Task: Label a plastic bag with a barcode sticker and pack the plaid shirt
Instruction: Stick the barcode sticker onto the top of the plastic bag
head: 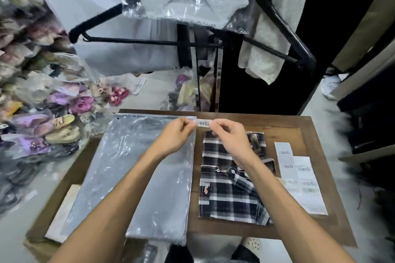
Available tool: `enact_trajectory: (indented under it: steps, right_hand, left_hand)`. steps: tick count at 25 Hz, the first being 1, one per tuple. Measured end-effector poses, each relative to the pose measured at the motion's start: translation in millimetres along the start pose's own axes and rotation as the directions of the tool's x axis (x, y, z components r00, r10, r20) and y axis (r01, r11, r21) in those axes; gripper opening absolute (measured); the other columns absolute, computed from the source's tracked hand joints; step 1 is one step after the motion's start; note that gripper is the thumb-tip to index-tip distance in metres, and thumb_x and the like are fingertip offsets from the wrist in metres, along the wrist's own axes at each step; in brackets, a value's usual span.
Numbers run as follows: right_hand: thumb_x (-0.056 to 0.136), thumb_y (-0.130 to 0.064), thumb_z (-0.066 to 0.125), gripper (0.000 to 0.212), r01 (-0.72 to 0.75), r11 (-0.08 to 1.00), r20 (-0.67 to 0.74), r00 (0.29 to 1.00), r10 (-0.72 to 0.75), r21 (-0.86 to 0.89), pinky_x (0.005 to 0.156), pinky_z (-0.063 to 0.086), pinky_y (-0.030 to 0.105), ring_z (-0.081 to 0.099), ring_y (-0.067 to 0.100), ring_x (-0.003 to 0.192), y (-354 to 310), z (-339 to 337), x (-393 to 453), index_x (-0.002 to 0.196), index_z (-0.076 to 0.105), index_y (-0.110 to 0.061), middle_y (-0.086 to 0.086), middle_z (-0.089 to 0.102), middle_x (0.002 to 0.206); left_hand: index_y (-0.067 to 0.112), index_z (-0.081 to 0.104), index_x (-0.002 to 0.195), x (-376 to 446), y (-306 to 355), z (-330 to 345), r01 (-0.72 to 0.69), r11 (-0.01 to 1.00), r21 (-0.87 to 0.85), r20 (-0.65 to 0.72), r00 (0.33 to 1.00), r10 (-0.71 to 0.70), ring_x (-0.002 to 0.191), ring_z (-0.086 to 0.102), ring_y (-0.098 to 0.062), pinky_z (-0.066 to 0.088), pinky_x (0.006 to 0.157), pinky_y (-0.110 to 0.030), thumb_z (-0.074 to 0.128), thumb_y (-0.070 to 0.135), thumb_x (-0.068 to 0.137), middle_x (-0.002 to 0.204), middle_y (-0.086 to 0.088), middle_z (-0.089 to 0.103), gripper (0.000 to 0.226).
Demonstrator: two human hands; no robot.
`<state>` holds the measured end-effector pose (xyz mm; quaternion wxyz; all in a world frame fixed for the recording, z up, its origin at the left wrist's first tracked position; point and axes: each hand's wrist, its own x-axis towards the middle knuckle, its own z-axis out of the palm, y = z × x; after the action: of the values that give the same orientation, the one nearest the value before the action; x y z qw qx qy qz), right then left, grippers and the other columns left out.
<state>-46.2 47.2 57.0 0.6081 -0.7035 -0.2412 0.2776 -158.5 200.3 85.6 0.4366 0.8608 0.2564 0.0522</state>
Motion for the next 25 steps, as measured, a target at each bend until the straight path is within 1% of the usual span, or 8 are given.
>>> enact_trajectory:
  steps: [2, 5, 9, 13, 17, 19, 22, 25]
  right_hand:
    - [0.095, -0.027, 0.069, 0.014, 0.070, 0.996, -0.022, 0.997, -0.072, -0.062, 0.077, 0.055, 0.025, 0.068, 0.007, 0.081, -16.8, 32.0, 9.2, 0.094, 0.079, -0.018, -0.008, 0.076, 0.088]
    - [0.095, -0.027, 0.070, 0.013, 0.134, 0.983, -0.011, 0.991, -0.136, -0.124, 0.070, 0.046, 0.017, 0.061, -0.004, 0.072, -37.4, 83.1, 22.4, 0.093, 0.078, -0.017, -0.018, 0.071, 0.077]
    - [0.096, -0.026, 0.068, 0.015, 0.163, 0.984, -0.049, 0.985, -0.167, -0.068, 0.073, 0.049, 0.017, 0.064, 0.000, 0.079, -60.2, 140.3, 33.1, 0.099, 0.078, -0.016, -0.008, 0.075, 0.088]
    - [0.096, -0.022, 0.069, 0.016, 0.146, 0.989, -0.046, 0.988, -0.145, 0.030, 0.072, 0.052, 0.023, 0.064, 0.004, 0.079, -81.0, 186.7, 43.0, 0.103, 0.078, -0.011, 0.002, 0.076, 0.089]
    - [0.093, -0.018, 0.072, 0.015, 0.136, 0.986, -0.021, 0.991, -0.134, 0.094, 0.066, 0.049, 0.020, 0.060, 0.003, 0.071, -93.9, 224.8, 54.7, 0.103, 0.078, -0.008, -0.001, 0.073, 0.083]
    - [0.092, -0.020, 0.073, 0.013, 0.121, 0.986, 0.001, 0.993, -0.122, 0.118, 0.069, 0.050, 0.024, 0.061, 0.007, 0.073, -95.5, 240.8, 60.0, 0.100, 0.079, -0.011, 0.000, 0.072, 0.081]
    - [0.092, -0.021, 0.073, 0.012, 0.081, 0.987, 0.029, 0.996, -0.086, 0.136, 0.073, 0.052, 0.030, 0.064, 0.015, 0.080, -93.6, 261.8, 67.6, 0.098, 0.079, -0.013, 0.002, 0.073, 0.082]
    - [0.093, -0.020, 0.073, 0.011, 0.017, 0.994, 0.036, 0.999, -0.021, 0.108, 0.072, 0.050, 0.028, 0.059, 0.007, 0.073, -81.4, 280.4, 76.0, 0.098, 0.079, -0.013, -0.005, 0.073, 0.077]
  left_hand:
    - [-0.004, 0.052, 0.071, 2.8, -12.4, -31.2, -0.013, 0.999, 0.050, -0.033, 0.999, 0.015, 0.051, 0.035, -0.008, 0.030, 0.056, -0.026, 0.054, 0.024, 0.104, 0.061, 0.000, 0.042, 0.044]
    - [0.014, 0.057, 0.075, 6.9, -41.0, -82.3, 0.017, 0.997, 0.081, -0.081, 0.997, -0.010, 0.056, 0.045, -0.002, 0.031, 0.060, -0.024, 0.056, 0.029, 0.103, 0.063, 0.012, 0.048, 0.032]
    - [0.020, 0.072, 0.089, 4.1, -72.5, -143.2, -0.019, 0.971, -0.236, -0.110, 0.994, -0.008, 0.071, 0.062, -0.001, 0.047, 0.070, -0.022, 0.065, 0.034, 0.098, 0.072, 0.013, 0.071, 0.018]
    - [0.016, 0.075, 0.090, -11.9, -87.9, -196.0, -0.085, 0.931, -0.354, -0.142, 0.989, 0.036, 0.064, 0.061, 0.007, 0.045, 0.064, -0.009, 0.069, 0.021, 0.096, 0.064, 0.018, 0.071, 0.010]
    - [0.025, 0.075, 0.084, -20.0, -107.1, -231.7, -0.084, 0.915, -0.396, -0.183, 0.983, 0.011, 0.071, 0.065, -0.003, 0.051, 0.068, -0.021, 0.071, 0.023, 0.095, 0.070, 0.011, 0.074, 0.012]
    - [0.025, 0.075, 0.084, -22.7, -117.8, -244.7, -0.074, 0.909, -0.411, -0.192, 0.981, -0.007, 0.076, 0.066, -0.009, 0.051, 0.071, -0.025, 0.070, 0.026, 0.095, 0.079, 0.004, 0.075, 0.011]
    - [0.023, 0.074, 0.088, -22.0, -136.0, -258.2, -0.054, 0.903, -0.427, -0.202, 0.979, -0.037, 0.080, 0.067, -0.009, 0.052, 0.071, -0.021, 0.069, 0.025, 0.096, 0.089, -0.005, 0.075, 0.010]
    - [0.024, 0.073, 0.087, -12.1, -165.1, -256.5, 0.020, 0.899, -0.438, -0.174, 0.979, -0.106, 0.081, 0.066, -0.010, 0.052, 0.071, -0.023, 0.068, 0.026, 0.097, 0.092, -0.008, 0.075, 0.011]
